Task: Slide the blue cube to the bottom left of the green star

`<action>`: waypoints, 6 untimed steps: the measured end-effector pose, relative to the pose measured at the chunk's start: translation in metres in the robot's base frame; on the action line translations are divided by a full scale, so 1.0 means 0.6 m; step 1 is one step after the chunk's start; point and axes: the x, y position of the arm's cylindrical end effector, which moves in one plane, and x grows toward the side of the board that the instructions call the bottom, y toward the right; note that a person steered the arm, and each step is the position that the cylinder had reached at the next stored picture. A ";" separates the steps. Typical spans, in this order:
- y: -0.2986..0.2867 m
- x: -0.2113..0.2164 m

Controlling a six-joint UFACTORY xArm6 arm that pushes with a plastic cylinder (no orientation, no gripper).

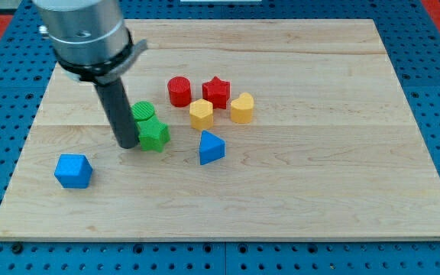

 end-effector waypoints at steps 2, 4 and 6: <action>-0.251 -0.065; -0.164 0.113; -0.149 0.068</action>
